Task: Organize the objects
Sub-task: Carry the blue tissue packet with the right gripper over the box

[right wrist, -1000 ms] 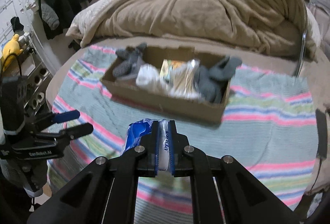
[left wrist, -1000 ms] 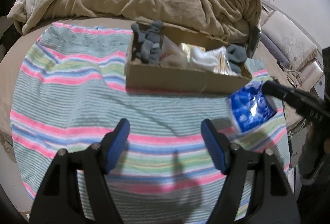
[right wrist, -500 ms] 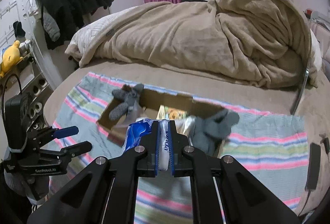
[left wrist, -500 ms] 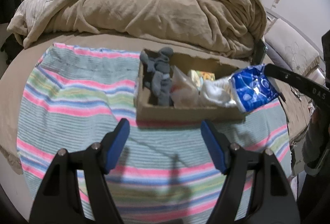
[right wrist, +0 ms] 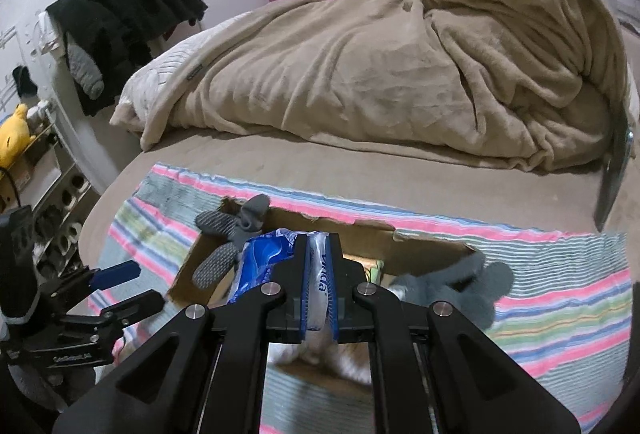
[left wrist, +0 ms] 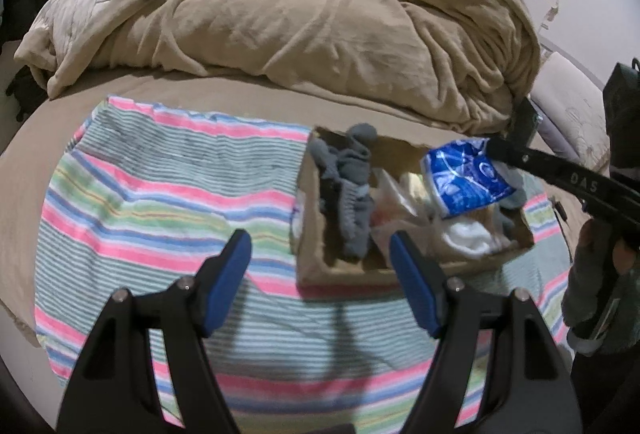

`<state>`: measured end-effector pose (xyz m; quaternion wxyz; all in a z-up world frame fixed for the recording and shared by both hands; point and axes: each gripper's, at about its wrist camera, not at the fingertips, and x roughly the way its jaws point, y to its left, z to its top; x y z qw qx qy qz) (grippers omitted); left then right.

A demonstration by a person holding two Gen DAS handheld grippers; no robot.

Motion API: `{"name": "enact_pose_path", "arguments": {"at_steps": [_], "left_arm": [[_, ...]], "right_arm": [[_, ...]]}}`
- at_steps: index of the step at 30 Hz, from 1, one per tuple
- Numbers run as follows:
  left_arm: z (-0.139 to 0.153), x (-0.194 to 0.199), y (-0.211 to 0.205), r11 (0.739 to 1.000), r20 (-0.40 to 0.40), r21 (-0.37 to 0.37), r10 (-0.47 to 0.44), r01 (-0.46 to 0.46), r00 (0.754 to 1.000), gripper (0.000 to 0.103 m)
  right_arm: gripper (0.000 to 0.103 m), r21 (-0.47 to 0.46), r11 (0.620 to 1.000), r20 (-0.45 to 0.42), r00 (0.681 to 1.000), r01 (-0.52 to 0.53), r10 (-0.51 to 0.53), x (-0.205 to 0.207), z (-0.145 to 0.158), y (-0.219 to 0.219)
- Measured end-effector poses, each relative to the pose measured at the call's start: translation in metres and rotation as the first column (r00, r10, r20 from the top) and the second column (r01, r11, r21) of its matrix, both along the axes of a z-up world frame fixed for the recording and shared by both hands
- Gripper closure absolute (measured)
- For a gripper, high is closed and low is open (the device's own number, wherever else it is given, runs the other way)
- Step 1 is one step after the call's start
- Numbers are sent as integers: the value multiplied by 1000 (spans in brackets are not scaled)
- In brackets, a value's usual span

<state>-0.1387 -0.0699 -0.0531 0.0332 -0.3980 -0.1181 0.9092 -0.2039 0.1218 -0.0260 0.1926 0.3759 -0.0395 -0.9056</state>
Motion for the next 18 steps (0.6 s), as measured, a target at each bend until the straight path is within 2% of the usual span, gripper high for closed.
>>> {"name": "enact_pose_path", "arguments": {"at_steps": [10, 18], "left_arm": [[-16, -17, -12, 1000, 18, 22, 15, -15, 1000, 30], [-25, -19, -20, 999, 31, 37, 23, -24, 999, 30]], "right_arm": [[95, 56, 997, 33, 998, 61, -63, -25, -34, -15], [97, 107, 991, 45, 995, 84, -90, -28, -54, -28]]}}
